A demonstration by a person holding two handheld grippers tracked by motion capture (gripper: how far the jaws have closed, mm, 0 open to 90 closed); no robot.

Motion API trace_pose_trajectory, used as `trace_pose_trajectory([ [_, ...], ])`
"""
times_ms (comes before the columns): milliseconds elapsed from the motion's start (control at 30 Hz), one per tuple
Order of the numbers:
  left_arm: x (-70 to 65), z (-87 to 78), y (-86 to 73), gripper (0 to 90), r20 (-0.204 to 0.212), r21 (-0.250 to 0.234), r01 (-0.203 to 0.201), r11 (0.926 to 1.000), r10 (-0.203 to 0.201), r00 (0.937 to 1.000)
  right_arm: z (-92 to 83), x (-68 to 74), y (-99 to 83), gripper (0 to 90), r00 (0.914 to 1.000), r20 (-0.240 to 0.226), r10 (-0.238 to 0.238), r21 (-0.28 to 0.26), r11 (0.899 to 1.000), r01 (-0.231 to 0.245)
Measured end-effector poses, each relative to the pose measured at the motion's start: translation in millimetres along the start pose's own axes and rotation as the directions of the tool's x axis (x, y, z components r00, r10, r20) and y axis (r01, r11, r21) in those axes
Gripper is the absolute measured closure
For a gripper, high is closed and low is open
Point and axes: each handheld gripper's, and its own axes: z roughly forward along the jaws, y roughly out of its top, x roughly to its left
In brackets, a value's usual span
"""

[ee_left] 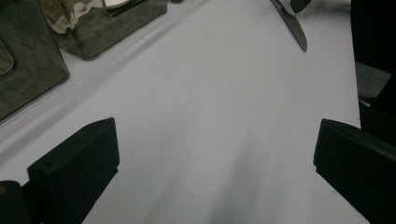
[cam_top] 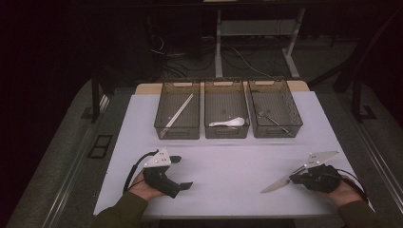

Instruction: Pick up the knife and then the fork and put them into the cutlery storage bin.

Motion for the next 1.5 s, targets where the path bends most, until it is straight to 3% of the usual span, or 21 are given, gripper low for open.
trace_pose_trajectory([
  [67, 0.1, -0.2, 0.0, 0.0, -0.002, 0.002, -0.002, 1.0, 0.002, 1.0, 1.7, -0.1, -0.1, 89.7, 0.9998, -0.021, -0.001, -0.029, 1.0, 0.001],
  [200, 0.3, -0.3, 0.0, 0.0, -0.002, 0.004, -0.001, 1.0, 0.001, 1.0, 8.1, 3.2, 2.4, 89.6, 0.9995, -0.024, -0.02, -0.029, 0.999, 0.019],
  [400, 0.5, 0.0, -0.4, 0.0, -0.004, 0.001, 0.001, 1.0, -0.001, 1.0, 7.4, 4.2, -0.5, 89.7, 0.9998, -0.006, -0.017, -0.008, 1.0, 0.017],
  [633, 0.0, 0.9, -0.3, 0.0, -0.005, -0.001, 0.003, 1.0, -0.003, 1.0, 13.0, 2.6, 4.4, 89.7, 1.0, 0.002, 0.002, -0.044, 0.999, -0.002],
  [1000, 0.7, 1.6, -0.3, 0.0, -0.005, 0.001, -0.001, 1.0, 0.001, 1.0, 33.7, -8.2, 28.7, 89.7, 0.9986, 0.044, 0.027, -0.085, 0.996, -0.023],
  [1167, 0.7, 1.3, -0.4, 0.0, -0.004, 0.001, -0.001, 1.0, 0.001, 1.0, 39.6, -13.7, 37.0, 89.7, 0.9986, 0.036, 0.039, -0.094, 0.995, -0.035],
  [1267, 0.7, 1.6, -0.5, 0.0, -0.003, 0.0, 0.001, 1.0, -0.001, 1.0, 31.6, -22.8, 39.6, 89.7, 0.996, 0.064, 0.062, -0.12, 0.991, -0.054],
  [1500, 0.8, 0.8, -0.3, 0.0, -0.005, 0.003, 0.001, 1.0, -0.001, 1.0, 23.0, -59.1, 39.1, 89.7, 0.9754, 0.186, 0.119, -0.07, 0.992, -0.108],
])
